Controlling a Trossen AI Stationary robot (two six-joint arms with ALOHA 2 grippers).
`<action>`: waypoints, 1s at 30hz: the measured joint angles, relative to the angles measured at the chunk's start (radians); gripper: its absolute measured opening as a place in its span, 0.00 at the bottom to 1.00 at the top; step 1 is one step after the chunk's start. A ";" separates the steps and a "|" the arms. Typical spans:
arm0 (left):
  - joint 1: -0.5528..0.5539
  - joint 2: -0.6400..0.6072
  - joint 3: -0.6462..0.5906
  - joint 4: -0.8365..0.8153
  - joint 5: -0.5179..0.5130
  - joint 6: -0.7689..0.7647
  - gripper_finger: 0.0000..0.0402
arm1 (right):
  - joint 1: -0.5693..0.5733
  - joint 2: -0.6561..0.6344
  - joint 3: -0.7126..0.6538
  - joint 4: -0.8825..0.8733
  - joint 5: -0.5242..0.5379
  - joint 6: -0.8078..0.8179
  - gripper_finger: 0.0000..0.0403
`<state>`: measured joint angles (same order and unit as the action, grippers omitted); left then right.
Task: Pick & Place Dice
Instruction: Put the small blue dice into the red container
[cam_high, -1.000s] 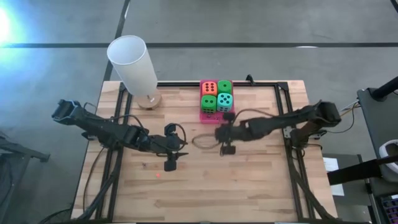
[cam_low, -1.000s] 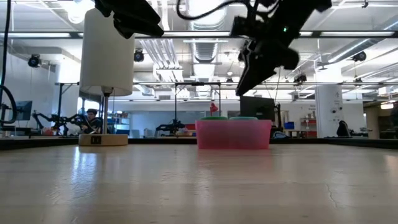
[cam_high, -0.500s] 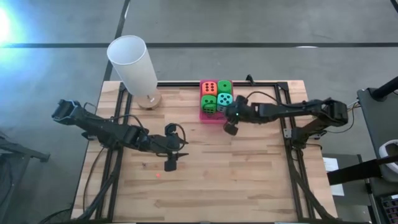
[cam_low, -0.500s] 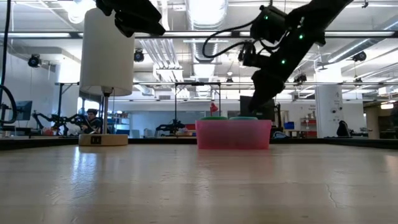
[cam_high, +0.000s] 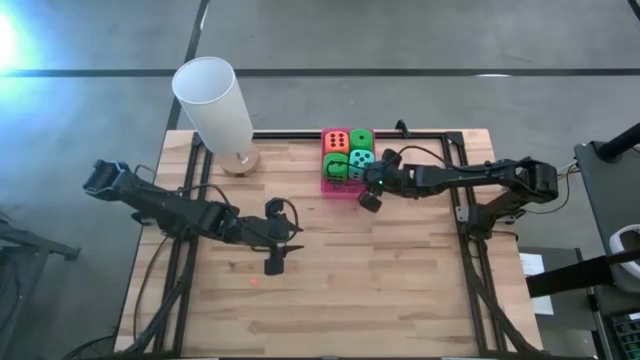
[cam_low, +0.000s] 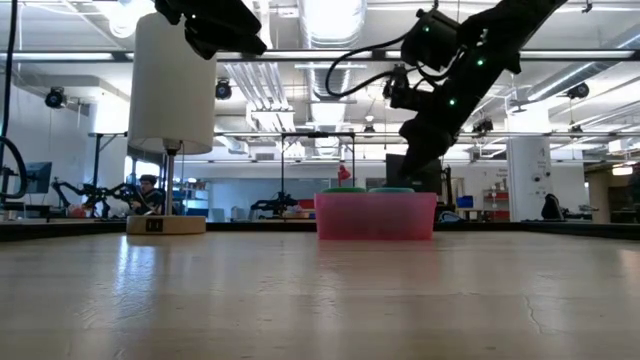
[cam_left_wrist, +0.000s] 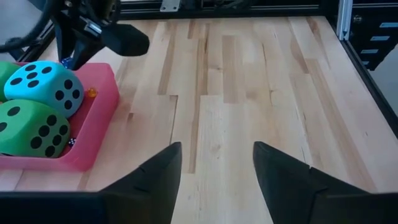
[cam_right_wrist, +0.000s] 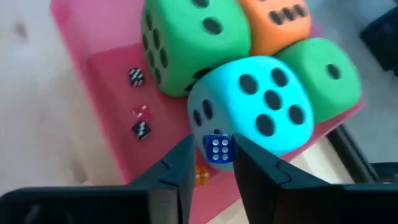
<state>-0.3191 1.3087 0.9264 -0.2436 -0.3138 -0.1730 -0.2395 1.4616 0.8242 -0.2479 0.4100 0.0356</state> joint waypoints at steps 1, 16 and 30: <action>0.000 0.000 0.000 0.000 0.000 0.000 0.49 | 0.000 0.000 0.000 0.007 0.013 0.006 0.26; 0.000 0.000 0.000 0.000 0.000 0.000 0.43 | -0.057 0.000 -0.081 0.130 0.037 0.053 0.38; 0.000 0.000 0.000 0.000 0.000 0.000 0.44 | -0.067 -0.001 -0.114 0.205 -0.008 0.043 0.36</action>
<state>-0.3191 1.3087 0.9264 -0.2440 -0.3138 -0.1734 -0.3061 1.4609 0.7100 -0.0426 0.4024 0.0785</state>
